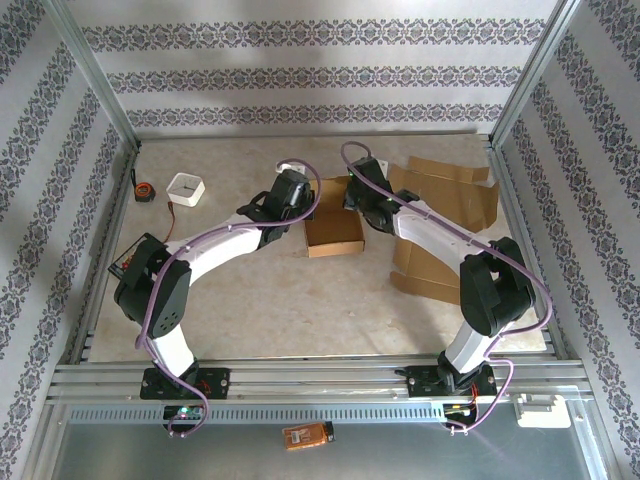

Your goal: Fold the paper box

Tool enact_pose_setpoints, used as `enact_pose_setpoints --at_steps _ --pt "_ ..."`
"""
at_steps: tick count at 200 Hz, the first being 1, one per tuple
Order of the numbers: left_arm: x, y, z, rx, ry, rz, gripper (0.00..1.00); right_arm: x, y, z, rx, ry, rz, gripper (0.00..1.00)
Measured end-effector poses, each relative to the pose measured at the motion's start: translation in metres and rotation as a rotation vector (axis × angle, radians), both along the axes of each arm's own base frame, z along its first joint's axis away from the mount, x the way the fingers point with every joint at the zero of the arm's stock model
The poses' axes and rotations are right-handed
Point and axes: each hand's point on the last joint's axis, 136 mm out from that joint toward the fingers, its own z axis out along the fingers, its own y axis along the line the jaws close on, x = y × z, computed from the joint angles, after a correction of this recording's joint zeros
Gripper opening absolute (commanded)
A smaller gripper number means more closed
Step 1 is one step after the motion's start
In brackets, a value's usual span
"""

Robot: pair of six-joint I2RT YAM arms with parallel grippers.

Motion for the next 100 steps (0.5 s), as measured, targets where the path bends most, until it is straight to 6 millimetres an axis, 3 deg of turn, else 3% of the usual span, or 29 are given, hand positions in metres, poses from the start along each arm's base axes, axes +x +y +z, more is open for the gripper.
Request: enact_pose_setpoints --at_steps 100 --pt "-0.0040 0.0021 -0.0055 -0.093 -0.008 0.044 0.09 -0.0087 0.0049 -0.0065 -0.145 -0.077 0.051 0.07"
